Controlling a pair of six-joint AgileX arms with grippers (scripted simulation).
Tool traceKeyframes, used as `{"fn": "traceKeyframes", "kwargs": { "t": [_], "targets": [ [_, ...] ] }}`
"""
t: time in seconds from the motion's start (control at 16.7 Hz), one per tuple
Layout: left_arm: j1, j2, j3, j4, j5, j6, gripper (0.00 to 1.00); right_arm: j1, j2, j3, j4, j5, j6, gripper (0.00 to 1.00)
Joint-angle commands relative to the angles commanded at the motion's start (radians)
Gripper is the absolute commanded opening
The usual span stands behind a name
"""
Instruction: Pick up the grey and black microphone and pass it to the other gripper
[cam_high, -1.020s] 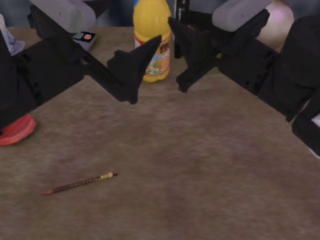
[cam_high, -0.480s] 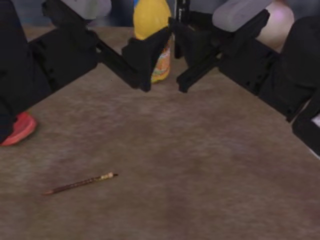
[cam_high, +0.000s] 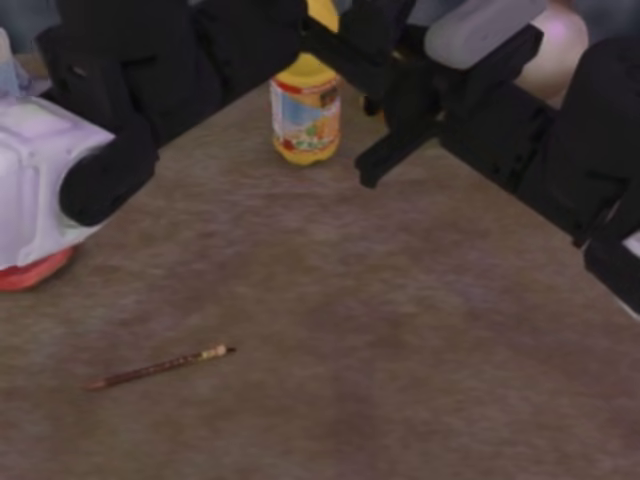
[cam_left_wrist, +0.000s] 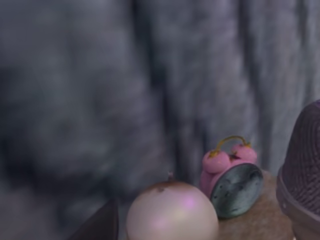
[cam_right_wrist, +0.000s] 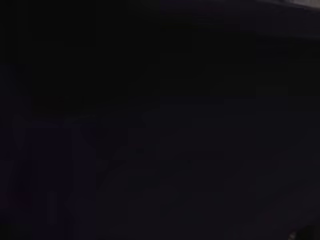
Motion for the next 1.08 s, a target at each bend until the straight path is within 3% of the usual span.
{"fn": "traceKeyframes", "kwargs": {
  "t": [0.24,1.02,1.08],
  "targets": [
    [-0.002,0.005,0.004,0.002,-0.002,0.000,1.00,0.000,0.000,0.000,0.000,0.000,0.000,0.00],
    [-0.002,0.005,0.004,0.002,-0.002,0.000,0.02,0.000,0.000,0.000,0.000,0.000,0.000,0.00],
    [-0.002,0.005,0.004,0.002,-0.002,0.000,0.00,0.000,0.000,0.000,0.000,0.000,0.000,0.00]
  ]
}}
